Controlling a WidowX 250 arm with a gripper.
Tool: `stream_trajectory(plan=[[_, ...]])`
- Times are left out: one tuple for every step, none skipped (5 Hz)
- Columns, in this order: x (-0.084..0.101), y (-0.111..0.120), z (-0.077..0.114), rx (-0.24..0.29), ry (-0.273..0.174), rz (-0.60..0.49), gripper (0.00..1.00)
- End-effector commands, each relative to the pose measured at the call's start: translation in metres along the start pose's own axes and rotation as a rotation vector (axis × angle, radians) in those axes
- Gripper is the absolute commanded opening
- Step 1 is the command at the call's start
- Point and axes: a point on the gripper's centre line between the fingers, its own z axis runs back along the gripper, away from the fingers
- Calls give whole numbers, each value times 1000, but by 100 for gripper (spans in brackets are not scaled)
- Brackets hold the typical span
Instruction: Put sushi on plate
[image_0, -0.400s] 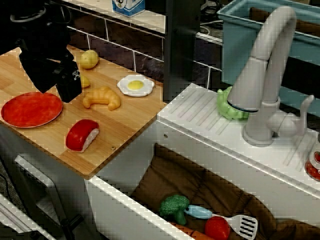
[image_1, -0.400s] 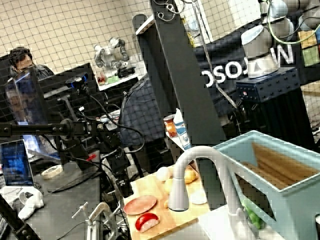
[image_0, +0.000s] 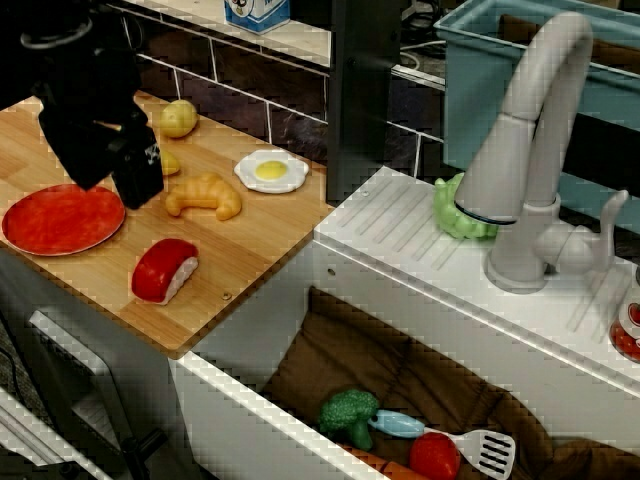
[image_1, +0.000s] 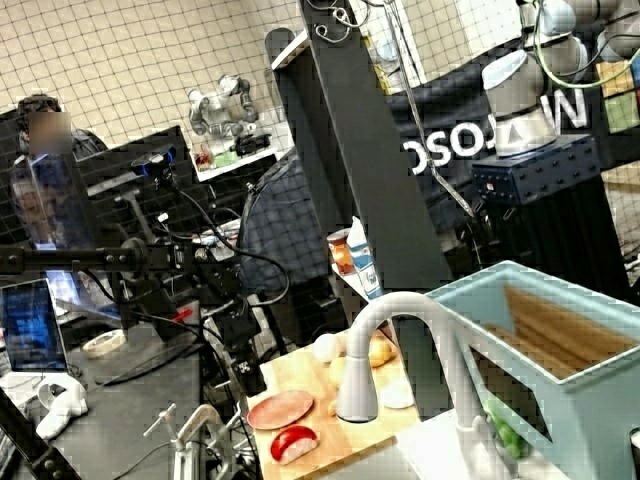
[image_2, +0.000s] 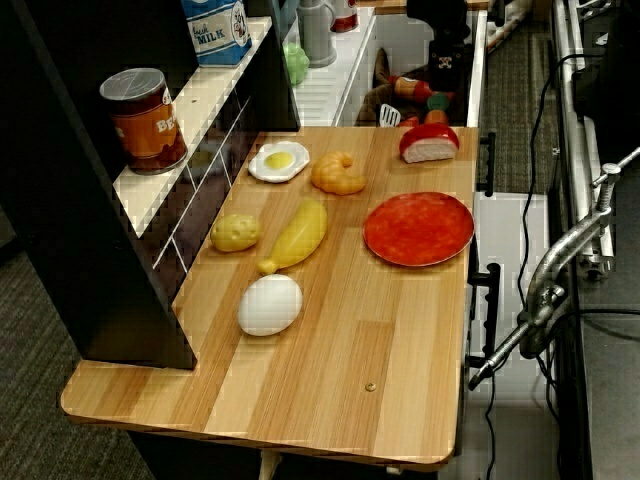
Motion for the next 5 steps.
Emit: stream_trajectory(plan=[[-2,0,-17,40,-37,-15,100],[-3,3,-29,56,-33,-18,100],[-5,6,-41,79,-38,-22,100],[-5,10,-48,81,-52,-9,100],[-6,12,-50,66,-66,20,100]])
